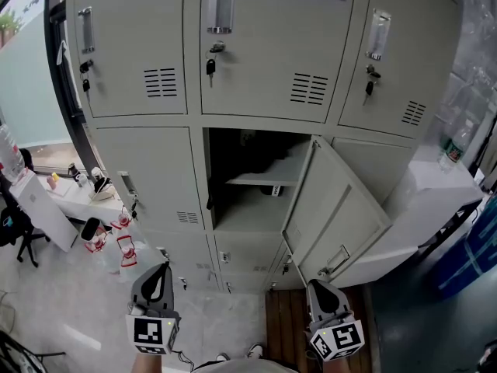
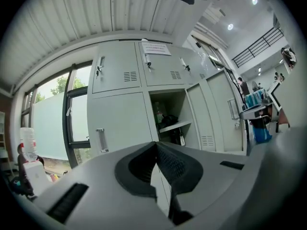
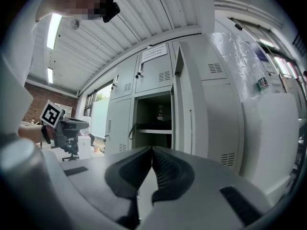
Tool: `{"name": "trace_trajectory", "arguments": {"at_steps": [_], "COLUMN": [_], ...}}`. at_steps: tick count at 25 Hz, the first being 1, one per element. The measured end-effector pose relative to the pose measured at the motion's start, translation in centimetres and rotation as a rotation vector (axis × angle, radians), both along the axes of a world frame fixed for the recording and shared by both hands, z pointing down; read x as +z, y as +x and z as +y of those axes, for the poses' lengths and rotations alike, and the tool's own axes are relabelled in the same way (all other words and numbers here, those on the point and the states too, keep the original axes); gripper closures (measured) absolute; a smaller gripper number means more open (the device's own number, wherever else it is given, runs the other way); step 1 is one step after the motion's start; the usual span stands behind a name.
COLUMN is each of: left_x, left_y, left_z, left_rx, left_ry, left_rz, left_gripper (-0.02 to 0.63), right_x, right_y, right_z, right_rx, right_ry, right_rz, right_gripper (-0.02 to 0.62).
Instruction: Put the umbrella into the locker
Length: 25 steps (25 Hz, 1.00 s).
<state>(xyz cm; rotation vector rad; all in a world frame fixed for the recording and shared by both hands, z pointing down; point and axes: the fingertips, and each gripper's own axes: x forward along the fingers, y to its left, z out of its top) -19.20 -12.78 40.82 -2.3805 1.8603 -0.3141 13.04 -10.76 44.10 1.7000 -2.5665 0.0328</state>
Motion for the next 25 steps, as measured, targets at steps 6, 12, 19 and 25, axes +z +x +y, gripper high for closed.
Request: {"name": "trace_trajectory", "arguments": {"at_steps": [6, 12, 19, 25], "left_x": [0.5, 0.7, 0.6, 0.5], "left_y": [-1.3, -1.5, -1.5, -1.3], "left_z": [2.4, 3.3, 4.0, 4.2], "left_rx": [-0.034, -0.045, -0.047, -0.035], "left_ry": [-0.013, -0.02, -0.023, -0.024], "left_rz": [0.049, 0.083, 0.091, 0.12], "left_gripper": [0.583, 0.584, 0.584, 0.584], "right_x": [-0.5, -0.9, -0.9, -1.0], "right_y": [1.7, 2.9, 3.1, 2.8], "right_z": [0.1, 0.1, 0.2, 0.3], "right_rx": [0.038, 0.064, 0.064, 0.043], "right_ry": [0.007, 0.011, 0.012, 0.021], "right_rz": [-0.001, -0.002, -0.008, -0.033], "right_gripper": [0.577, 0.577, 0.577, 0.578]}}
